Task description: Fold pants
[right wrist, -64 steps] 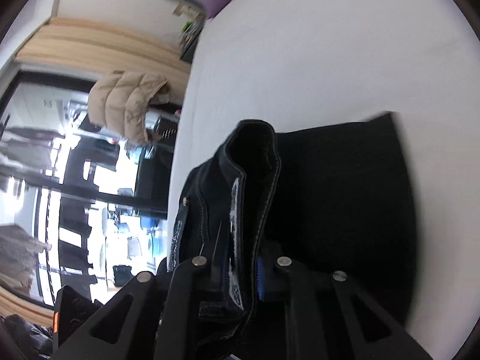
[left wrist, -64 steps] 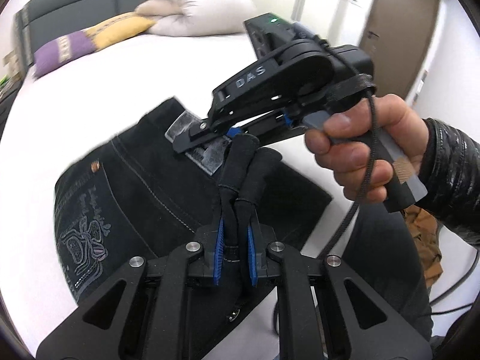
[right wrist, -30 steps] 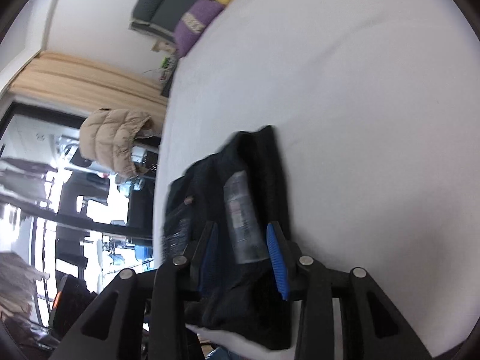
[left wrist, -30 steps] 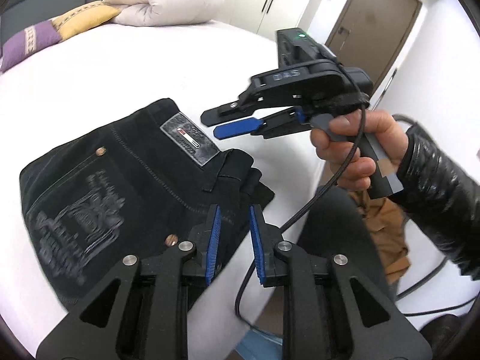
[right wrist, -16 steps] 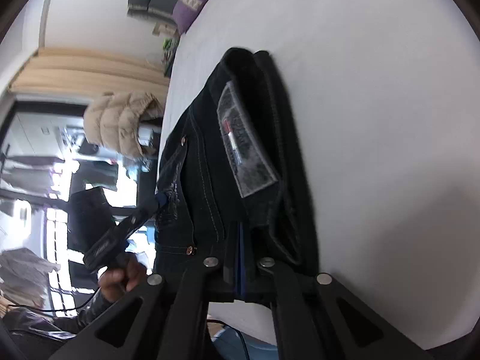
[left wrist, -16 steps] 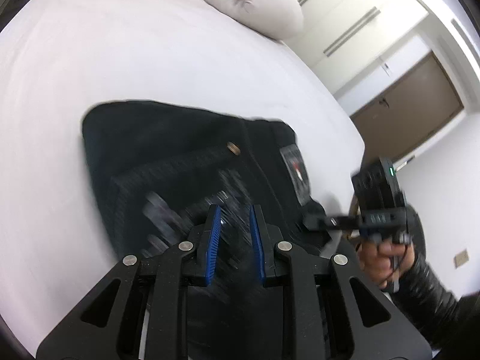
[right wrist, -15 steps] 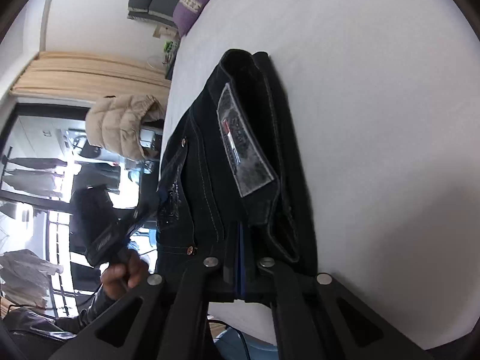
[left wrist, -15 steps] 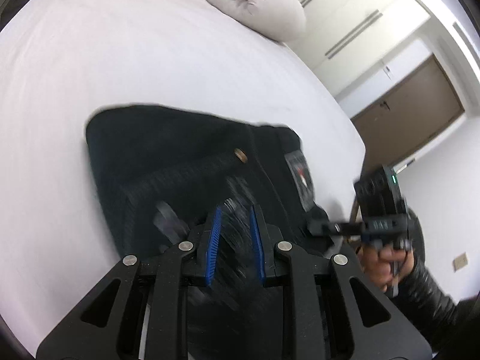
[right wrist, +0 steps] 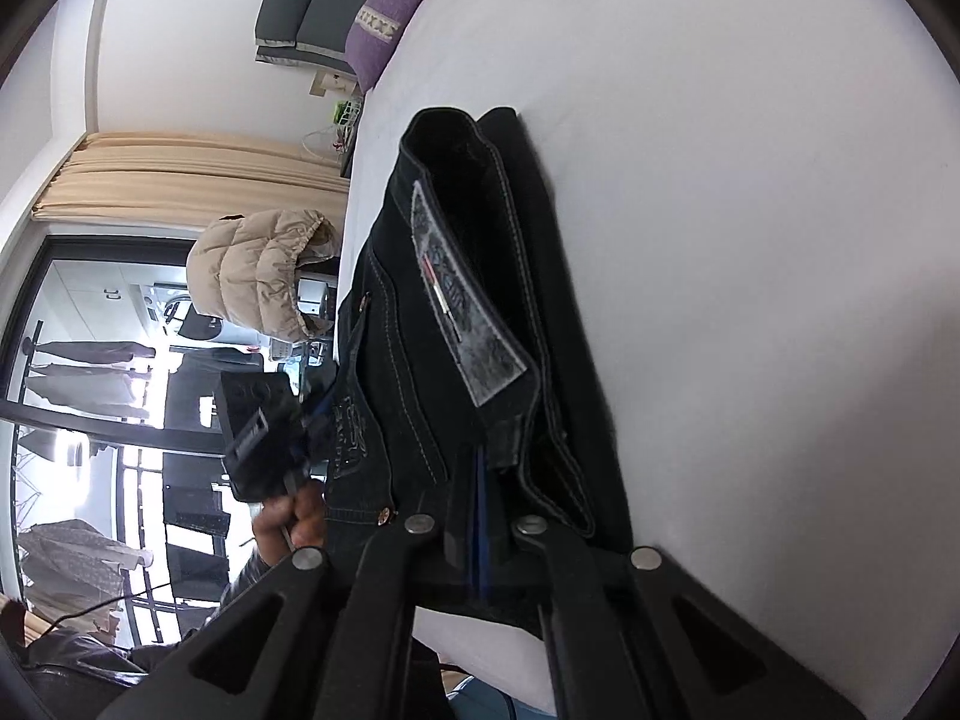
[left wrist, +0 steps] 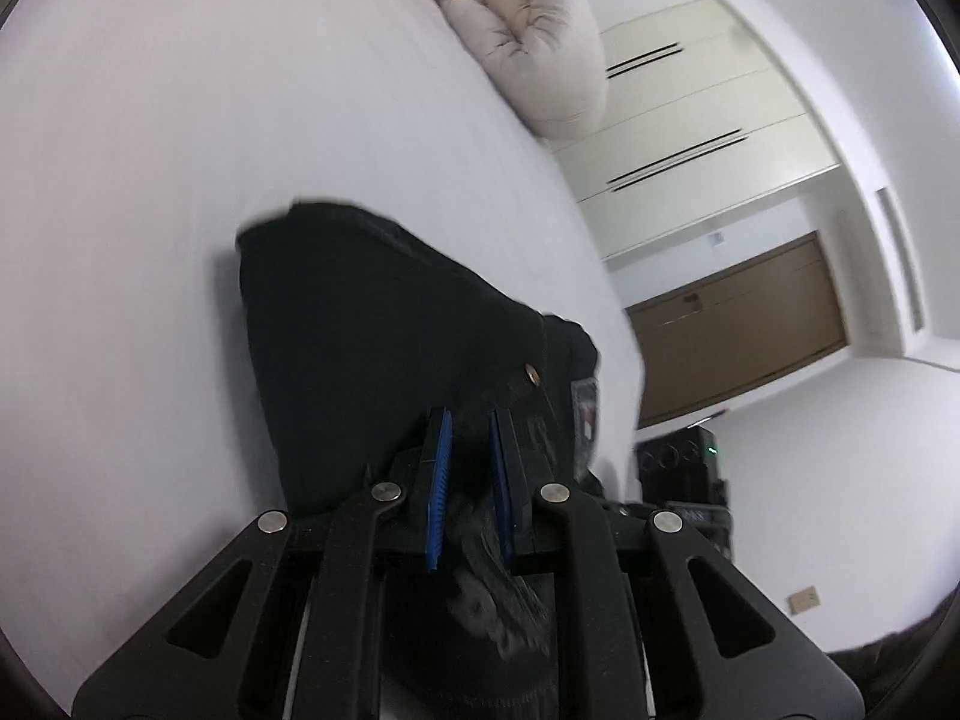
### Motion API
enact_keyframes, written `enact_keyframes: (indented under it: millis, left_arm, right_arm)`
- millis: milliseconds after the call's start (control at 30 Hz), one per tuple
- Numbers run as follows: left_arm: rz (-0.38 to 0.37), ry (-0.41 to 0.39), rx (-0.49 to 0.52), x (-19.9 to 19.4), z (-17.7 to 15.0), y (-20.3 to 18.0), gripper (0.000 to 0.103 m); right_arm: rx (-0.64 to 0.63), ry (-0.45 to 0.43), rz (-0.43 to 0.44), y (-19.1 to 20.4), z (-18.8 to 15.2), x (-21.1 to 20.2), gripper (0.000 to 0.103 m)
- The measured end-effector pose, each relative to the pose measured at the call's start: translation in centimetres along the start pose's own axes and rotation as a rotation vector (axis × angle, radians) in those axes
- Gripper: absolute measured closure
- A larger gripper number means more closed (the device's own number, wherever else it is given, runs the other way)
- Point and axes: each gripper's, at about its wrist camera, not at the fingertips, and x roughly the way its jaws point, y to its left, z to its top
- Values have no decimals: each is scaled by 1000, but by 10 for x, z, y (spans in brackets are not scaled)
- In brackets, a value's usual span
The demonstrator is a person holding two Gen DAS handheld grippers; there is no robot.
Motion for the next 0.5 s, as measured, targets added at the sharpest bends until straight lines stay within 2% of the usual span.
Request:
enact_keyframes:
  millis: [233, 300, 367, 433, 500]
  left_arm:
    - [-50, -16, 16, -8, -37, -4, 91]
    - [-86, 24, 44, -7, -59, -11, 91]
    - [-69, 58, 68, -9, -82, -17, 91]
    - [-83, 36, 62, -13, -94, -15, 91]
    - [-105, 49, 65, -14, -98, -20, 91]
  right_arm:
    - [-11, -18, 1, 1, -3, -5, 103]
    - [-9, -27, 5, 1, -5, -5, 103]
    - [-13, -31, 2, 1, -6, -5, 103]
    - [-13, -32, 3, 1, -6, -4, 103]
    - [-15, -37, 0, 2, -7, -4, 103]
